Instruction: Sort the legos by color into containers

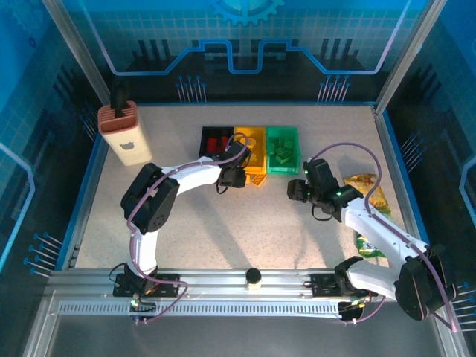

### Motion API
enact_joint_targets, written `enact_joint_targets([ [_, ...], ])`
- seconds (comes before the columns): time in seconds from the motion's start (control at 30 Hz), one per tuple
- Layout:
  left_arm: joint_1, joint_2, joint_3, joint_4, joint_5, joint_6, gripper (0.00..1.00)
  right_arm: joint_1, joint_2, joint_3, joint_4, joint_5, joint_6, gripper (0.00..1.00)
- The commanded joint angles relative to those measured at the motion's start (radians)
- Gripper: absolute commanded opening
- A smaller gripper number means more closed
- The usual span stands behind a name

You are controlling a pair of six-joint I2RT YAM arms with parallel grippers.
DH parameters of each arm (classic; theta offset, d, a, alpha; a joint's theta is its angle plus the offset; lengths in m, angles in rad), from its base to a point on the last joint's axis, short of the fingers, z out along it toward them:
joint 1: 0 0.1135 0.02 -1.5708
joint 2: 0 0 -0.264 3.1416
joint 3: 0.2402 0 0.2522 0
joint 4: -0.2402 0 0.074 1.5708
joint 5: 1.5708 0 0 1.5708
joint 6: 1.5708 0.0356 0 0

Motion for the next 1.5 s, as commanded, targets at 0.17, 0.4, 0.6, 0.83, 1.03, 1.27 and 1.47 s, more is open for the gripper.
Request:
enact_joint_targets([
  [0.17, -0.002, -0.156, -0.033, -0.045, 0.009, 0.003, 0.25, -0.011, -0.027, -0.050, 0.026, -0.013, 0.032, 0.59],
  [0.4, -0.004, -0.226, 0.037, -0.060, -0.004, 0.040, 0.26, -0.007, -0.026, -0.082, 0.055, -0.038, 0.062, 0.57],
  [0.6, 0.006, -0.094, 0.267, -0.147, -0.021, 0.097, 0.27, 0.018, -0.040, -0.090, 0.042, -0.038, 0.072, 0.56],
  [0.83, 0.022, 0.085, 0.518, -0.224, -0.019, 0.133, 0.30, 0.022, -0.092, -0.098, 0.004, -0.024, 0.067, 0.56],
  [1.03, 0.012, 0.068, 0.598, -0.295, 0.027, 0.098, 0.85, 0.026, -0.111, -0.093, -0.020, -0.021, 0.061, 0.57],
  [1.27, -0.026, -0.314, 0.144, -0.018, 0.040, 0.052, 0.87, 0.043, -0.030, -0.075, 0.038, -0.055, 0.055, 0.58],
  [1.47, -0.026, -0.532, -0.132, 0.037, 0.003, 0.017, 0.86, 0.107, 0.128, 0.032, 0.072, -0.052, 0.054, 0.60],
])
